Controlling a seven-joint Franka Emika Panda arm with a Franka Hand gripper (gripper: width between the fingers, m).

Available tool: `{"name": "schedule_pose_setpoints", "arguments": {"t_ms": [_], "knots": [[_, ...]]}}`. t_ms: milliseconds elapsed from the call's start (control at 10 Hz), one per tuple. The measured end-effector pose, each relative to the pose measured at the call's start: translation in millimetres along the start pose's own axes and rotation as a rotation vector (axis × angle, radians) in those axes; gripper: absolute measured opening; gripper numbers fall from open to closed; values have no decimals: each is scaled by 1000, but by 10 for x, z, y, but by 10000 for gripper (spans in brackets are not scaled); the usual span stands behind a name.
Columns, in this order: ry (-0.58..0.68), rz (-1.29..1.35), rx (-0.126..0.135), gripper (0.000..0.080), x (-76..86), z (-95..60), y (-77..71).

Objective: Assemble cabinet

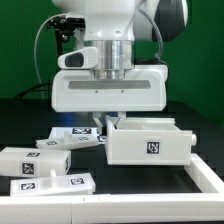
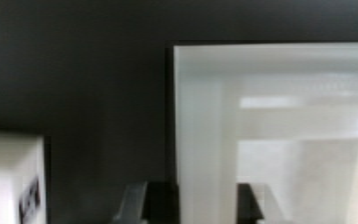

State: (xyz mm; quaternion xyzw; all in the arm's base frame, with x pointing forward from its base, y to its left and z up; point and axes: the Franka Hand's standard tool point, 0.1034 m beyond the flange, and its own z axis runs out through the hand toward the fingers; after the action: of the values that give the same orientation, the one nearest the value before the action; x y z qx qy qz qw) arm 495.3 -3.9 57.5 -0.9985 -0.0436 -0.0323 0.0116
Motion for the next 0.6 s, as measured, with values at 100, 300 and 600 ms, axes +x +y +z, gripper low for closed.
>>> {"name": "schedule_pose_setpoints", "arguments": {"t_ms": [100,300,600], "knots": [[-11,-148,9,91,49,9,71],[-15,-297,-1,90,39,23,108],[-52,-628,-11,91,220,26,129]]}}
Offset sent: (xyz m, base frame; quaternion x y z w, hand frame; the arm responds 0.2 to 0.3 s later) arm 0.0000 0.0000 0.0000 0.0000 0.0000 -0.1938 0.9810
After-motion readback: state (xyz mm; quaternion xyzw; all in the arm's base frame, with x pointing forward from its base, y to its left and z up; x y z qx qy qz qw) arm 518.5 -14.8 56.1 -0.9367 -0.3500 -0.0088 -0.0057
